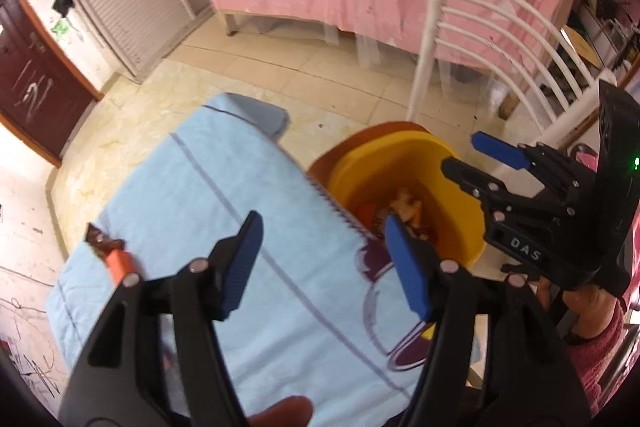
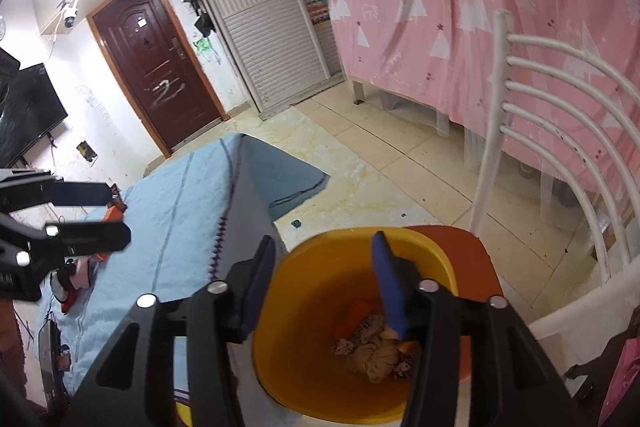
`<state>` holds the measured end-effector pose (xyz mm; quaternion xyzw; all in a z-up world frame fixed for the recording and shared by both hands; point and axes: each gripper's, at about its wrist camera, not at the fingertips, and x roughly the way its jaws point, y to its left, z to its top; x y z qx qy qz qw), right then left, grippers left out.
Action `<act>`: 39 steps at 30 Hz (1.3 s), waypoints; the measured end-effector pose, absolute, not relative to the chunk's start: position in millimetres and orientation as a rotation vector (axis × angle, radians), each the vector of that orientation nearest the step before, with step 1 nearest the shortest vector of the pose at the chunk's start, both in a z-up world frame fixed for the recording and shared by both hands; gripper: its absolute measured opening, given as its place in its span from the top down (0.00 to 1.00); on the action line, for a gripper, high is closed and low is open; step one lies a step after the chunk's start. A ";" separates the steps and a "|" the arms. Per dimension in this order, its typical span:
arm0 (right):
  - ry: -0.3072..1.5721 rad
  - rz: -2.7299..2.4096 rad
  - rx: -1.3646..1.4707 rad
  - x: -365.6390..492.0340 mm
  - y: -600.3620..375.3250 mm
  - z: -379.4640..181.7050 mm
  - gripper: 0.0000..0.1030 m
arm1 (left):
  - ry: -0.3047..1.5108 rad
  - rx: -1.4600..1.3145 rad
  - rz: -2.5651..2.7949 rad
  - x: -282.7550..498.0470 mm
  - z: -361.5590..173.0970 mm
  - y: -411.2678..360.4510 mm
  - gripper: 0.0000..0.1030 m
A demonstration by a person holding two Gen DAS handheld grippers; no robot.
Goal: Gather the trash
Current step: 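Move both tools back over the bedsheet toward the socks and orange box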
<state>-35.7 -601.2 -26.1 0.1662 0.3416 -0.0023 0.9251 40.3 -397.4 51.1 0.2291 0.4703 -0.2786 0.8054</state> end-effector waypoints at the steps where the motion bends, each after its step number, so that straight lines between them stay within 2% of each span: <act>1: 0.698 0.003 0.333 -33.4 -595.7 -22.5 0.52 | 0.999 0.480 -0.584 42.8 56.3 -388.5 0.40; 4: 0.692 0.025 0.312 -26.1 -581.1 -14.8 0.46 | 0.986 0.453 -0.556 49.4 65.4 -369.1 0.32; 12: 0.686 0.125 0.248 -4.1 -530.5 2.6 0.33 | 0.965 0.393 -0.456 67.6 83.3 -306.5 0.31; 25: 0.720 0.255 0.154 26.8 -445.6 13.1 0.28 | 0.962 0.307 -0.354 76.2 92.6 -220.3 0.31; 39: 0.766 0.349 0.093 51.8 -373.7 14.5 0.27 | 1.029 0.228 -0.371 61.4 64.7 -138.8 0.31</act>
